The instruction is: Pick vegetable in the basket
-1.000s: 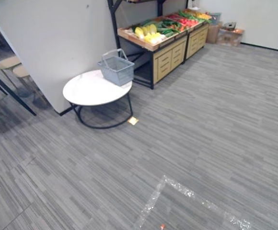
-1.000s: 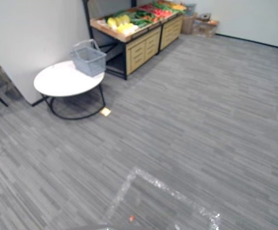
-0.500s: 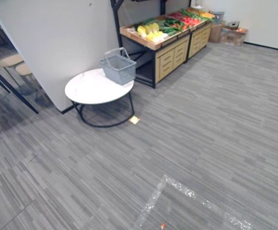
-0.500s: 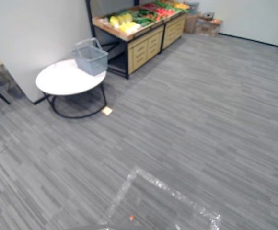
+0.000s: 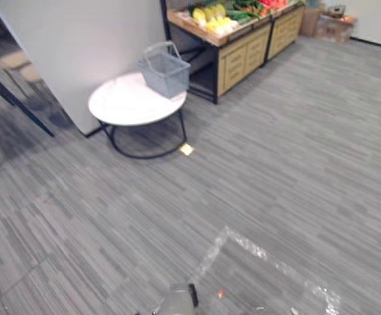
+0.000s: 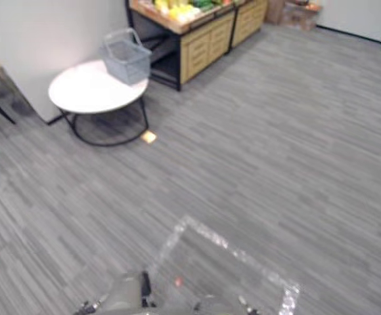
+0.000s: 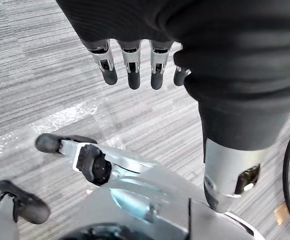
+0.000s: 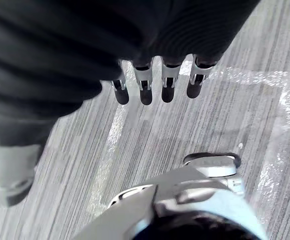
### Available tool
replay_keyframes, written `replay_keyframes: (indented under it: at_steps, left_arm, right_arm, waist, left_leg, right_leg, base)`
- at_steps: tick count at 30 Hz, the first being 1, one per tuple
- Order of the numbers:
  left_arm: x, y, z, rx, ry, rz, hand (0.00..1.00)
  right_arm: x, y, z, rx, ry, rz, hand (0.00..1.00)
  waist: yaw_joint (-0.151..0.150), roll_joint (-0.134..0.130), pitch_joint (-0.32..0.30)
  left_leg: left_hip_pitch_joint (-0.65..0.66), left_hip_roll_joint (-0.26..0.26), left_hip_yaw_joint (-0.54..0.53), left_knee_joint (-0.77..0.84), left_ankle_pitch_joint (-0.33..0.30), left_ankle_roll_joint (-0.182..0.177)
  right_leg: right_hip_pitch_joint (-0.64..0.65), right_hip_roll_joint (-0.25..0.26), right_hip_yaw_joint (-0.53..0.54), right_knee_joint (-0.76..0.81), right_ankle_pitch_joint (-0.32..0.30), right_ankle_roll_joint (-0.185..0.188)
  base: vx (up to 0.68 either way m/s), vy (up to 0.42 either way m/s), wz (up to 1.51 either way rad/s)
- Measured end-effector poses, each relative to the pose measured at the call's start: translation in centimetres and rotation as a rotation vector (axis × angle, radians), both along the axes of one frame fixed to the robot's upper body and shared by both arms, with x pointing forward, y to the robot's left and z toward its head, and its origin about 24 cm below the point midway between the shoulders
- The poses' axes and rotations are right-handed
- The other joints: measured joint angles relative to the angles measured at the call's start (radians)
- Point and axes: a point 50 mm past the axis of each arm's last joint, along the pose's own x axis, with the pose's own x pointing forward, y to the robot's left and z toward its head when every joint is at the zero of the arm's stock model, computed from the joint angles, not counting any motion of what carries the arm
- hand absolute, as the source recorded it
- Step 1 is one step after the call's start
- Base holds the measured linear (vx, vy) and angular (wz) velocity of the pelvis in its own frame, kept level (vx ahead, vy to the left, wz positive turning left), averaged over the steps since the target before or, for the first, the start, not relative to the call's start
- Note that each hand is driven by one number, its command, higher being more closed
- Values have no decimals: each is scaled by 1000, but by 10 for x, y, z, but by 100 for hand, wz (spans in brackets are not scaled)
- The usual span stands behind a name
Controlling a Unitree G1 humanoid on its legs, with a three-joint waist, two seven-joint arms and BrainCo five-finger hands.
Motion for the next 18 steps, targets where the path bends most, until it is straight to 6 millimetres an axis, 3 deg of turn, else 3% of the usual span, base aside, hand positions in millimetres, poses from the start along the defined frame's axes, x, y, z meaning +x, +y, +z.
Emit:
replay_keyframes:
  at_steps: [3, 5, 7, 8, 9, 10, 12, 13, 14, 15, 16, 17, 18]
  left_arm:
    - [-3, -1, -1, -7, 9, 15, 0]
    - [-9, -4, -2, -8, 28, 19, 0]
    - [-12, -7, -3, -6, 39, 13, 0]
    - [-17, -3, -3, 7, 55, 4, 0]
    - [-19, 0, -2, 16, 59, 1, 0]
    - [-20, 6, -1, 38, 60, -3, 0]
    - [-11, 9, 0, 49, 47, -34, 0]
    - [-7, 10, 0, 51, 45, -52, 0]
    - [-6, 9, 0, 52, 45, -63, 0]
    - [-8, 9, 0, 52, 52, -81, 0]
    - [-7, 10, 0, 54, 52, -106, 0]
    - [-4, 11, 1, 62, 53, -161, 0]
    - [-1, 11, 2, 67, 52, -189, 0]
  right_arm:
    - [16, -2, 3, -21, -25, 47, 0]
    - [32, -2, 6, -50, -56, 96, 0]
    - [43, -1, 9, -65, -75, 159, 0]
    - [48, 3, 9, -68, -78, 209, 0]
    - [47, 8, 8, -60, -71, 231, 0]
    - [48, 18, 7, -41, -75, 283, 0]
    - [51, 24, 7, -29, -96, 307, 0]
    - [51, 23, 7, -24, -94, 307, 0]
    - [48, 21, 6, -25, -83, 305, 0]
    - [41, 21, 5, -21, -69, 298, 0]
    - [42, 19, 5, -25, -76, 295, 0]
    - [47, 18, 7, -34, -95, 298, 0]
    - [48, 17, 8, -37, -104, 297, 0]
  waist:
    - [14, 4, 0]
    - [26, 12, -1]
    - [35, 27, -2]
    - [36, 17, -10]
    - [40, -10, -24]
    - [46, -42, -64]
    - [51, -55, -84]
    - [51, -57, -87]
    - [51, -55, -86]
    - [47, -52, -83]
    - [42, -50, -81]
    - [19, -44, -77]
    - [13, -45, -75]
  left_leg:
    - [-14, 3, -9, -360, 30, -5]
    - [13, 22, -39, -740, 112, -22]
    - [19, 47, -60, -836, 122, -30]
    - [16, 41, -33, -765, 205, -39]
    - [-2, 24, -13, -704, 209, -36]
    - [-57, -11, 5, -605, 159, -1]
    - [-72, -45, 33, -541, 93, 48]
    - [-43, -69, 55, -537, 65, 82]
    - [5, -87, 61, -551, 35, 90]
    - [119, -114, 73, -607, -6, 106]
    - [160, -123, 72, -624, -21, 112]
    - [234, -142, 56, -658, -36, 128]
    - [270, -151, 50, -681, -41, 130]
  right_leg:
    - [10, -28, 7, -13, -18, 30]
    - [44, -45, 22, -39, -47, 79]
    - [95, -54, 43, -67, -76, 122]
    - [151, -94, 41, -103, -92, 127]
    - [159, -131, 46, -107, -97, 114]
    - [136, -172, 78, -89, -58, 82]
    - [61, -219, 133, 36, 48, 87]
    - [15, -246, 153, 142, 154, 80]
    - [-11, -266, 147, 234, 267, 75]
    - [-66, -302, 145, 409, 493, 31]
    - [-107, -303, 150, 515, 498, 39]
    - [-184, -286, 160, 699, 432, 46]
    - [-214, -271, 161, 763, 385, 49]
  base:
    - [316, 183, -5]
    - [427, 295, -19]
    - [586, 475, -29]
    - [567, 461, -31]
    - [604, 402, -25]
    - [640, 363, -14]
    - [652, 369, 0]
    - [516, 292, 6]
    - [778, 422, 2]
    - [616, 323, 0]
    - [668, 337, 11]
    - [372, 172, 23]
    - [458, 190, 24]
